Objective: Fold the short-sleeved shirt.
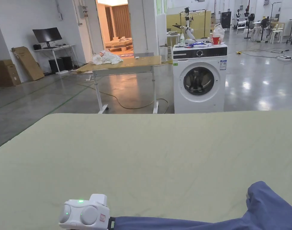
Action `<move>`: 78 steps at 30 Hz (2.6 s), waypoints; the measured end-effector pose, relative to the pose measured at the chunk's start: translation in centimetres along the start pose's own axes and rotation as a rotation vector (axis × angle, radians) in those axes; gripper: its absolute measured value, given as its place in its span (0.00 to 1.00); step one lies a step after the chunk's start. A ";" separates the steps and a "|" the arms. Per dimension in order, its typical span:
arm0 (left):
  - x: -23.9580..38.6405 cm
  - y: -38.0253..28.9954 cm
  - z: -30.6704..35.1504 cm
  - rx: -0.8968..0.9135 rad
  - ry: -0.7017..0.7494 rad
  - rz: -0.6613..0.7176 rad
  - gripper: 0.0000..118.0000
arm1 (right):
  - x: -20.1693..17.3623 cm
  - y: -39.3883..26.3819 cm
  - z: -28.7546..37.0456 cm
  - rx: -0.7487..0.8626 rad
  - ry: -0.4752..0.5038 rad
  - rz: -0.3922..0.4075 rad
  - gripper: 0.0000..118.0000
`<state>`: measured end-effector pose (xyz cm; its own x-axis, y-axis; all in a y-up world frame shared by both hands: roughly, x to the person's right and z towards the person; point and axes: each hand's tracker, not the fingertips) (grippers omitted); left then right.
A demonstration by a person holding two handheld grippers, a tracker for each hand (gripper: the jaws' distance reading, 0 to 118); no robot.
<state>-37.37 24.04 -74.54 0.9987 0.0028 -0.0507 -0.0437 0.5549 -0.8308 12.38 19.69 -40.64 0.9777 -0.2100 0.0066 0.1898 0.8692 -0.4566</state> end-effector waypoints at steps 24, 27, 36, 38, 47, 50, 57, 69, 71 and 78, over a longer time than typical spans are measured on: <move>0.5 2.8 -2.8 -0.121 0.017 -0.011 0.01 | 4.3 10.8 -35.8 -0.567 -0.183 0.263 0.01; 1.7 1.1 -1.8 -0.071 0.039 -0.054 0.00 | 4.8 10.5 -35.3 -0.562 -0.166 0.257 0.01; -6.7 -9.2 14.2 0.228 -0.228 0.009 0.00 | 7.7 10.3 -19.9 -0.248 0.069 0.100 0.01; -7.0 -12.5 17.2 0.242 -0.210 -0.008 0.00 | 8.4 8.3 -15.9 -0.232 0.077 0.071 0.01; -9.6 -23.1 21.2 0.208 -0.269 0.089 0.00 | 7.3 -1.2 -3.5 -0.240 0.029 -0.029 0.01; -9.9 -24.3 21.4 0.196 -0.246 0.126 0.00 | 7.2 -2.3 -1.7 -0.235 0.011 -0.060 0.01; -9.9 -25.4 21.6 0.207 -0.253 0.137 0.02 | 6.6 -3.1 -1.2 -0.244 -0.016 -0.071 0.01; -1.0 -31.8 29.2 0.629 -0.005 -0.112 0.70 | 2.8 -0.3 0.7 0.014 -0.012 0.041 0.65; 0.7 -32.9 31.6 0.755 0.016 -0.101 0.71 | 0.8 1.2 1.6 0.110 0.037 0.046 0.65; 4.4 -34.1 36.2 0.991 0.105 -0.032 0.71 | -5.5 4.4 3.9 0.306 0.116 0.200 0.66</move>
<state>-30.51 35.20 -26.38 0.9896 -0.0711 -0.1251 0.0720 0.9974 0.0026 8.21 26.45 -39.18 0.9848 -0.0569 -0.1642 0.0317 0.9878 -0.1523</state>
